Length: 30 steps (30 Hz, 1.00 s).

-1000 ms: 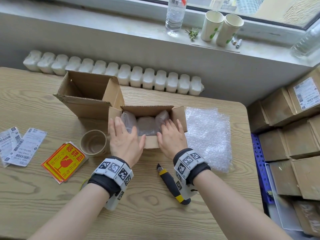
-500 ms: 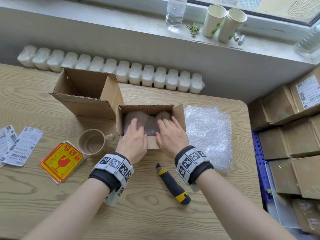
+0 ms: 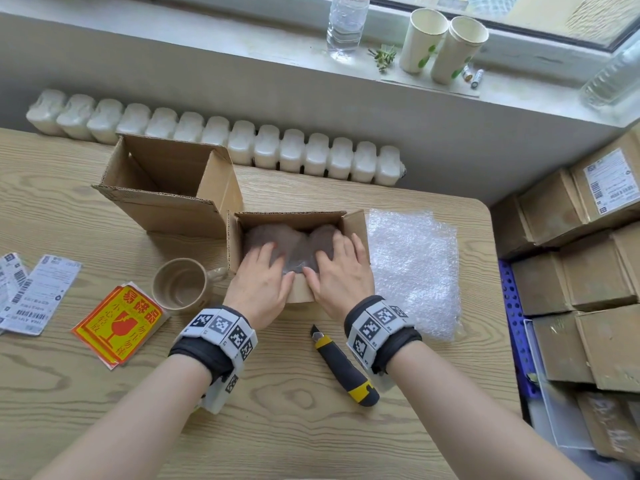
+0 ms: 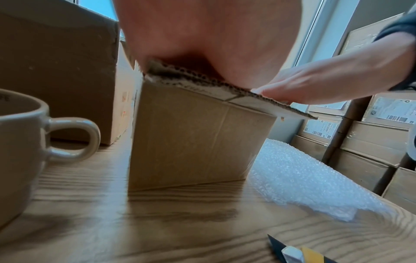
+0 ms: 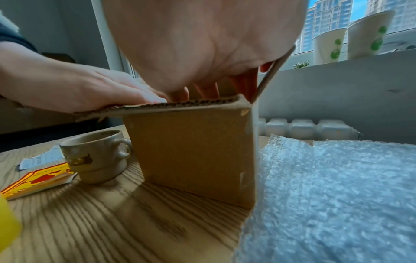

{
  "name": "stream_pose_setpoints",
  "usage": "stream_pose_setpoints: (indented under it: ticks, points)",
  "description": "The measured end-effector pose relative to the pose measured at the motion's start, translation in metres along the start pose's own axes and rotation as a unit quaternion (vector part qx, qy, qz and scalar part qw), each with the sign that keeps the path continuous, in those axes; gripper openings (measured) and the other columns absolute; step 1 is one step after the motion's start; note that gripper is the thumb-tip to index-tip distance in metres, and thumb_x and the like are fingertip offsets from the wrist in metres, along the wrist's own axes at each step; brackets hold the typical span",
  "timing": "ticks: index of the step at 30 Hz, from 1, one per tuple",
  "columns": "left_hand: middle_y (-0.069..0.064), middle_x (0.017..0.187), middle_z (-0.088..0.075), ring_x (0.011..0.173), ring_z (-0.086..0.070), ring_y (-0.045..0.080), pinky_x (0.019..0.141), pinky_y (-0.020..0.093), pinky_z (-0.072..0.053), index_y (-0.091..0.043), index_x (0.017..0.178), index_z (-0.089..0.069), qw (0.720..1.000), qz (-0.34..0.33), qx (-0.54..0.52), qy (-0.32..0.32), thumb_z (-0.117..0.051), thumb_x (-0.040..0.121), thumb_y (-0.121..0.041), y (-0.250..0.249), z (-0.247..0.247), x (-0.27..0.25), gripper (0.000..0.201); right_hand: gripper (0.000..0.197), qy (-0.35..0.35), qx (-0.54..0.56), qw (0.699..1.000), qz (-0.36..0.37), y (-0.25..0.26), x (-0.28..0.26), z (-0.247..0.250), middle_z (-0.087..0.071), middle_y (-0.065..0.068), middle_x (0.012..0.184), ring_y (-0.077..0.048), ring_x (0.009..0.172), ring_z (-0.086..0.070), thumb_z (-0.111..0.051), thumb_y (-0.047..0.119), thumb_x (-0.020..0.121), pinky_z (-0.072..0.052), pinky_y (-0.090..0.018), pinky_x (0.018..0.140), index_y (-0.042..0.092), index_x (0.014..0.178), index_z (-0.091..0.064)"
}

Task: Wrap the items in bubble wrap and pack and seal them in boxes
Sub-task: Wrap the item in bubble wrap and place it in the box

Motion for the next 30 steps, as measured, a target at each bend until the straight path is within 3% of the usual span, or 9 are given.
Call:
stream_pose_setpoints:
  ticks: [4, 6, 8, 11, 13, 15, 19, 23, 30]
  points:
    - [0.011, 0.135, -0.051, 0.127, -0.044, 0.024, 0.117, 0.036, -0.013, -0.006, 0.137, -0.037, 1.0, -0.01, -0.01, 0.008, -0.022, 0.097, -0.037, -0.002, 0.001, 0.006, 0.053, 0.072, 0.017, 0.053, 0.998, 0.023, 0.005, -0.002, -0.006, -0.047, -0.023, 0.137, -0.027, 0.13, -0.043, -0.008, 0.047, 0.085, -0.001, -0.037, 0.114, 0.007, 0.113, -0.061]
    - [0.013, 0.14, -0.041, 0.126, -0.044, 0.028, 0.114, 0.035, -0.022, -0.005, 0.138, -0.033, 0.999, 0.012, -0.049, 0.018, -0.034, 0.098, -0.035, 0.001, 0.003, 0.007, 0.05, 0.08, 0.028, 0.066, 0.997, 0.032, 0.003, 0.001, -0.006, -0.039, -0.02, 0.144, -0.021, 0.138, -0.031, 0.001, 0.05, 0.083, 0.006, -0.034, 0.115, 0.008, 0.121, -0.056]
    - [0.016, 0.139, -0.031, 0.115, -0.049, 0.034, 0.1, 0.04, -0.039, -0.003, 0.131, -0.039, 0.998, 0.033, -0.06, 0.011, -0.041, 0.096, -0.038, 0.004, 0.005, 0.007, 0.05, 0.079, 0.051, 0.082, 0.995, 0.027, -0.001, 0.003, -0.004, -0.033, -0.016, 0.148, -0.017, 0.141, -0.024, 0.001, 0.052, 0.083, 0.008, -0.032, 0.115, 0.011, 0.125, -0.052]
    - [0.016, 0.128, -0.037, 0.108, -0.051, 0.038, 0.094, 0.041, -0.041, -0.005, 0.119, -0.05, 0.997, 0.058, -0.015, 0.054, -0.029, 0.095, -0.048, 0.001, 0.006, 0.007, 0.054, 0.088, 0.064, 0.083, 0.994, 0.037, -0.003, 0.001, -0.002, -0.033, -0.016, 0.148, -0.015, 0.142, -0.021, 0.008, 0.055, 0.076, 0.004, -0.031, 0.117, 0.012, 0.125, -0.052]
    - [0.016, 0.121, -0.043, 0.11, -0.048, 0.039, 0.088, 0.042, -0.043, -0.006, 0.118, -0.048, 0.99, 0.095, -0.055, 0.092, -0.027, 0.099, -0.037, -0.002, 0.01, 0.013, 0.043, 0.089, 0.062, 0.081, 0.994, 0.041, -0.004, -0.003, -0.002, -0.035, -0.017, 0.147, -0.016, 0.141, -0.022, 0.008, 0.053, 0.077, 0.001, -0.03, 0.116, 0.011, 0.124, -0.054]
    - [0.016, 0.114, -0.048, 0.112, -0.047, 0.038, 0.086, 0.043, -0.046, -0.007, 0.116, -0.047, 0.985, 0.105, -0.079, 0.107, -0.025, 0.099, -0.023, -0.001, 0.016, 0.021, 0.032, 0.075, 0.063, 0.092, 0.993, 0.033, -0.003, -0.005, 0.003, -0.038, -0.016, 0.145, -0.019, 0.139, -0.028, -0.002, 0.049, 0.088, -0.004, -0.03, 0.116, 0.01, 0.123, -0.056]
    - [0.01, 0.121, -0.047, 0.108, -0.054, 0.032, 0.093, 0.043, -0.044, -0.014, 0.121, -0.051, 0.99, 0.107, -0.014, 0.091, -0.036, 0.096, -0.019, 0.003, 0.031, 0.026, 0.03, 0.04, 0.038, 0.121, 0.991, 0.037, -0.008, -0.008, 0.024, -0.042, -0.011, 0.142, -0.022, 0.132, -0.037, -0.033, 0.033, 0.1, -0.016, -0.032, 0.114, 0.009, 0.124, -0.054]
    - [0.002, 0.122, -0.05, 0.104, -0.057, 0.023, 0.086, 0.037, -0.047, -0.019, 0.123, -0.053, 0.995, 0.094, -0.018, 0.032, -0.042, 0.096, -0.018, -0.009, 0.042, 0.018, 0.029, 0.037, -0.011, 0.138, 0.989, 0.055, -0.019, -0.013, 0.042, -0.036, -0.008, 0.15, -0.02, 0.136, -0.035, -0.04, 0.028, 0.099, -0.024, -0.033, 0.111, 0.008, 0.128, -0.052]
    - [0.004, 0.118, -0.053, 0.107, -0.052, 0.023, 0.082, 0.038, -0.048, -0.016, 0.122, -0.054, 0.999, 0.014, -0.001, -0.049, -0.045, 0.094, -0.012, -0.062, 0.061, 0.026, 0.03, 0.036, -0.06, 0.122, 0.991, 0.013, -0.059, -0.032, 0.082, -0.043, -0.006, 0.143, -0.024, 0.125, -0.045, -0.046, 0.027, 0.097, -0.034, -0.031, 0.102, 0.01, 0.13, -0.05]
Point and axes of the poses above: each hand's wrist, its own x-axis towards the middle knuckle, its own z-axis out of the back of the hand, y = z × x, the point moved 2 cm from there along x, towards the middle knuckle
